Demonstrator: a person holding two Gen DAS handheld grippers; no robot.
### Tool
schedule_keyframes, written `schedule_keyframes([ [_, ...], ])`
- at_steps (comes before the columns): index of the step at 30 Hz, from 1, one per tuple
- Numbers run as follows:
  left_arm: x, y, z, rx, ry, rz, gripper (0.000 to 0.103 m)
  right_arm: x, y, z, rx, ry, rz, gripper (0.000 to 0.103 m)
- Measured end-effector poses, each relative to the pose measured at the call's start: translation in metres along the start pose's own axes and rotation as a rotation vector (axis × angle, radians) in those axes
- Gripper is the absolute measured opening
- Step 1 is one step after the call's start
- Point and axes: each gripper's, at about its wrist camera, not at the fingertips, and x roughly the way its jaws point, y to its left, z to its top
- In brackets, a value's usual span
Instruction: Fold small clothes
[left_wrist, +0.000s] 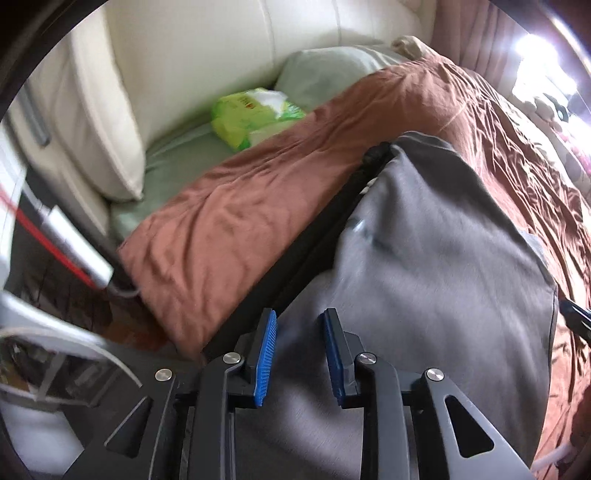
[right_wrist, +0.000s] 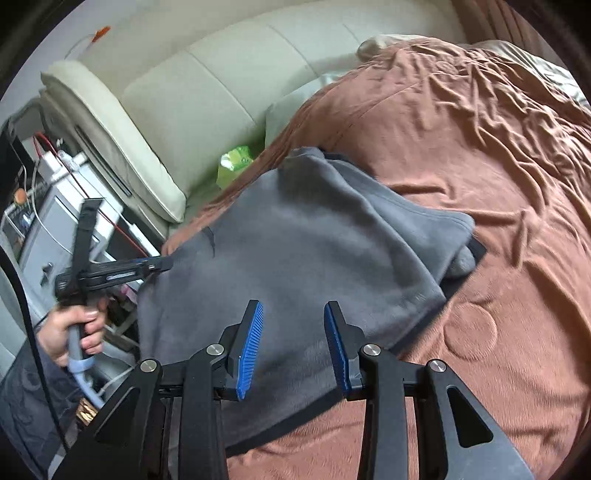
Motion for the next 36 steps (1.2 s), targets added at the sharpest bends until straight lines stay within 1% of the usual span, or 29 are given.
schedule_keyframes([
  [3, -0.001, 0.006, -0.011, 0.003, 0.009, 0.028, 0.028, 0.012, -0.004, 0.005, -0.005, 0.014, -0.050, 0.032],
  [5, -0.001, 0.010, -0.016, -0.001, 0.012, 0.038, 0.028, 0.018, -0.007, 0.007, -0.006, 0.024, -0.105, 0.032],
  [7, -0.002, 0.010, -0.021, 0.008, 0.015, 0.066, 0.028, 0.025, -0.012, 0.008, 0.000, 0.046, -0.160, 0.032],
  [9, -0.004, 0.009, -0.024, 0.019, 0.014, 0.108, 0.028, 0.028, -0.018, 0.005, 0.008, 0.068, -0.180, 0.032],
  [10, -0.005, 0.010, -0.026, 0.021, 0.019, 0.125, 0.028, 0.028, -0.019, 0.004, 0.005, 0.076, -0.190, 0.029],
  [11, -0.005, 0.011, -0.028, 0.020, 0.027, 0.137, 0.028, 0.027, -0.020, 0.002, -0.001, 0.084, -0.208, 0.029],
  [13, -0.007, 0.014, -0.032, 0.011, 0.033, 0.137, 0.028, 0.023, -0.021, 0.001, -0.008, 0.092, -0.240, 0.029],
  [14, -0.009, 0.013, -0.033, 0.014, 0.035, 0.143, 0.028, 0.019, -0.021, 0.001, -0.007, 0.095, -0.250, 0.029],
  [16, -0.014, 0.013, -0.034, 0.009, 0.037, 0.154, 0.028, 0.007, -0.022, 0.003, 0.008, 0.091, -0.236, 0.029],
  [20, -0.032, 0.010, -0.036, -0.013, 0.023, 0.134, 0.028, -0.025, -0.013, 0.004, -0.003, 0.065, -0.217, 0.029],
  [22, -0.043, 0.005, -0.036, -0.018, 0.009, 0.120, 0.029, -0.042, -0.004, 0.005, -0.033, 0.059, -0.230, 0.031],
  [25, -0.062, -0.007, -0.037, -0.018, -0.022, 0.090, 0.043, -0.070, 0.008, 0.001, -0.086, 0.043, -0.243, 0.031],
  [27, -0.075, -0.019, -0.040, -0.006, -0.047, 0.083, 0.059, -0.092, 0.015, -0.004, -0.108, 0.030, -0.257, 0.031],
  [28, -0.081, -0.026, -0.041, 0.001, -0.061, 0.085, 0.063, -0.101, 0.017, -0.006, -0.111, 0.025, -0.262, 0.035],
  [29, -0.088, -0.032, -0.044, 0.005, -0.079, 0.089, 0.077, -0.114, 0.020, -0.009, -0.110, 0.018, -0.266, 0.048],
  [30, -0.095, -0.038, -0.048, 0.002, -0.099, 0.082, 0.090, -0.123, 0.021, -0.011, -0.111, 0.011, -0.268, 0.057],
  [31, -0.103, -0.045, -0.053, -0.004, -0.117, 0.071, 0.095, -0.134, 0.023, -0.015, -0.112, 0.003, -0.272, 0.076],
  [32, -0.109, -0.050, -0.056, -0.008, -0.131, 0.065, 0.100, -0.144, 0.024, -0.019, -0.115, -0.004, -0.274, 0.089],
  [34, -0.123, -0.062, -0.066, -0.019, -0.165, 0.050, 0.102, -0.165, 0.026, -0.028, -0.123, -0.005, -0.288, 0.092],
  [36, -0.134, -0.073, -0.077, -0.037, -0.189, 0.039, 0.103, -0.184, 0.027, -0.038, -0.123, -0.007, -0.310, 0.097],
])
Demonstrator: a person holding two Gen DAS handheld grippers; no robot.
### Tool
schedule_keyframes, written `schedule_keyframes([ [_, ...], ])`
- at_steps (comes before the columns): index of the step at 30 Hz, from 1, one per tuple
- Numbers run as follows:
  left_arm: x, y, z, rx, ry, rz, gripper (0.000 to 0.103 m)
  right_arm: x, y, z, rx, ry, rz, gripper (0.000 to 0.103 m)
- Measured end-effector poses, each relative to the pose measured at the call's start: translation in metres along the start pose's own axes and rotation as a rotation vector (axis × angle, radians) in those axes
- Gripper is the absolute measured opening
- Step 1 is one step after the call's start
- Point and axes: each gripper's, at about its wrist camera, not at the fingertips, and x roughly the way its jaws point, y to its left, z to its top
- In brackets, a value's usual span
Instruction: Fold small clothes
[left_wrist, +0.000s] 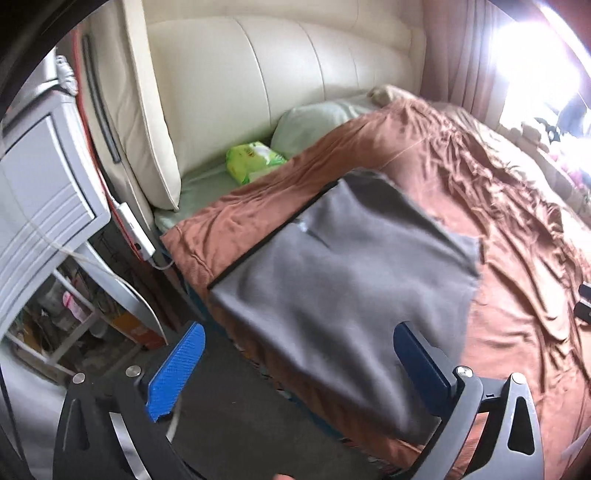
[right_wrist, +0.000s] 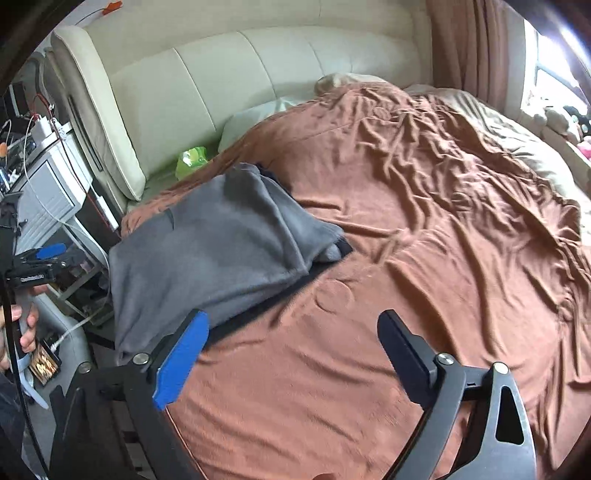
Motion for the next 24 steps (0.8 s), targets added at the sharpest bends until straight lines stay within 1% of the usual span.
schedule_keyframes([
  [1, -0.006, -0.006, -0.005, -0.004, -0.012, -0.005, 0.103, -0.009, -0.002, -0.004, 0.004, -0.006, -0.003, 0.103],
  [7, -0.040, -0.035, -0.030, 0.002, -0.042, -0.048, 0.103, -0.064, -0.014, -0.030, 0.032, -0.040, -0.029, 0.103],
  [14, -0.085, -0.070, -0.050, 0.026, -0.093, -0.090, 0.103, -0.129, -0.026, -0.067, 0.068, -0.072, -0.034, 0.103],
  [18, -0.109, -0.091, -0.062, 0.045, -0.111, -0.106, 0.103, -0.167, -0.034, -0.088, 0.087, -0.091, -0.041, 0.103],
  [24, -0.140, -0.116, -0.082, 0.085, -0.136, -0.160, 0.103, -0.219, -0.038, -0.123, 0.111, -0.134, -0.067, 0.103],
])
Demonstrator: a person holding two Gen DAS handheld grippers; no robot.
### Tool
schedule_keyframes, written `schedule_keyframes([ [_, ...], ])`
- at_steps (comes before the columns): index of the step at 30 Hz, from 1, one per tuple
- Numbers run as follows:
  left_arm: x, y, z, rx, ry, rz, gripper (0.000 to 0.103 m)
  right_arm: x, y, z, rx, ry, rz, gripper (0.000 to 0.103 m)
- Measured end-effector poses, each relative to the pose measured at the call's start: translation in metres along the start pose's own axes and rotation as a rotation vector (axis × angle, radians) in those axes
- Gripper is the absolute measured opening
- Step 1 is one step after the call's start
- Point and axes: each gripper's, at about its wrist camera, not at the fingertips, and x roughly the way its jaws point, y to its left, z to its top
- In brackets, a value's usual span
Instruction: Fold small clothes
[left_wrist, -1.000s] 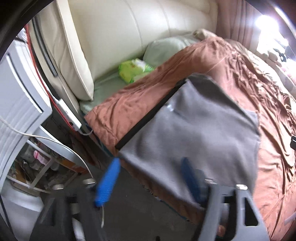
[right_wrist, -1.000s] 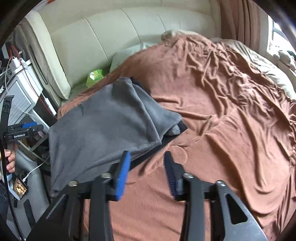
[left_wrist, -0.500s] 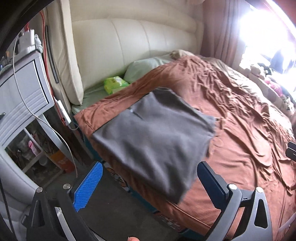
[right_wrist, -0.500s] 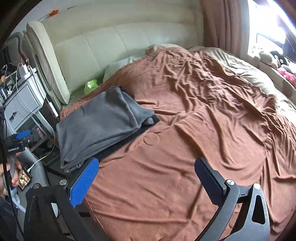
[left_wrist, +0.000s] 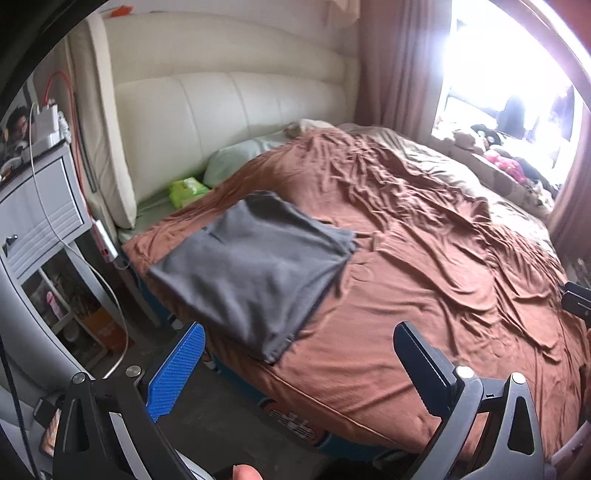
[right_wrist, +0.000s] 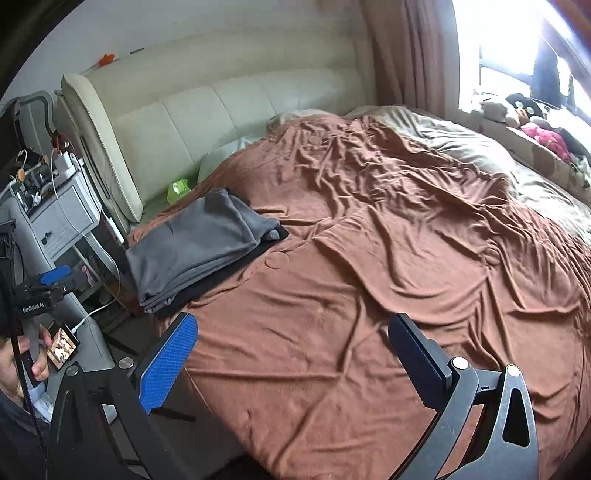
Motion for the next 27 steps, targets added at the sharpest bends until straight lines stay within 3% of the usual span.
schedule_keyframes([
  [16, -0.080, -0.072, -0.057, 0.134, -0.105, -0.167, 0.103, -0.109, -0.006, -0.088, 0.052, -0.084, -0.069, 0.103],
  [27, -0.112, -0.083, -0.101, 0.139, -0.157, -0.200, 0.103, -0.144, 0.007, -0.135, 0.046, -0.128, -0.098, 0.103],
])
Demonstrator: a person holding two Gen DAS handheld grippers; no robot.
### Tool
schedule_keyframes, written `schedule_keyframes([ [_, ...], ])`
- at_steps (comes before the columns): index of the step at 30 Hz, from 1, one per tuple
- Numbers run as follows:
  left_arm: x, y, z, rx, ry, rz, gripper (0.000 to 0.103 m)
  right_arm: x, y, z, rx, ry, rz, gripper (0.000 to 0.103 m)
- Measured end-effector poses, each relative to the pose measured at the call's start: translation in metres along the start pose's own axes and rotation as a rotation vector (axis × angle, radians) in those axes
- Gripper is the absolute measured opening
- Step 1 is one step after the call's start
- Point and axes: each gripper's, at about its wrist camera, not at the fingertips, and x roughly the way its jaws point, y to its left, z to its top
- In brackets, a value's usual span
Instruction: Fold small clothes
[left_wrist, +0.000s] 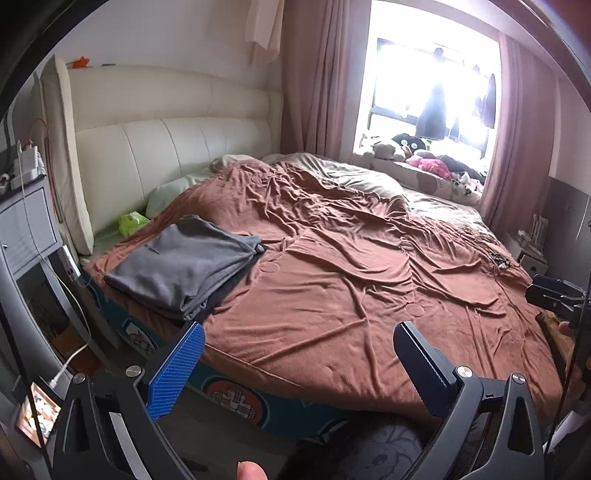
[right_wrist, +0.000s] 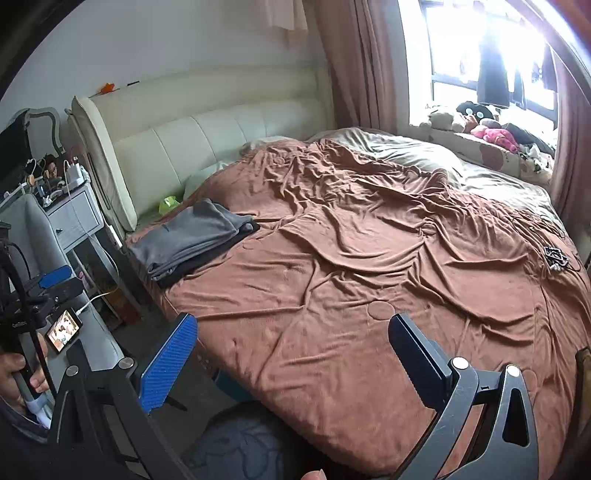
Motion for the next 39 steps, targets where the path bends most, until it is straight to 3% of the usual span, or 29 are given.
schedule_keyframes([
  [12, -0.028, -0.026, -0.036, 0.054, -0.059, -0.064, 0.103, -0.038, 0.000, -0.050, 0.071, -0.044, -0.019, 0.103],
  [21, -0.045, -0.040, -0.056, 0.045, -0.095, -0.071, 0.103, -0.066, 0.004, -0.094, 0.095, -0.080, -0.094, 0.103],
  [25, -0.053, -0.044, -0.064, 0.050, -0.129, -0.082, 0.103, -0.075, 0.011, -0.103, 0.087, -0.105, -0.154, 0.103],
  [39, -0.057, -0.047, -0.072, 0.044, -0.156, -0.073, 0.103, -0.083, 0.023, -0.123, 0.126, -0.139, -0.132, 0.103],
])
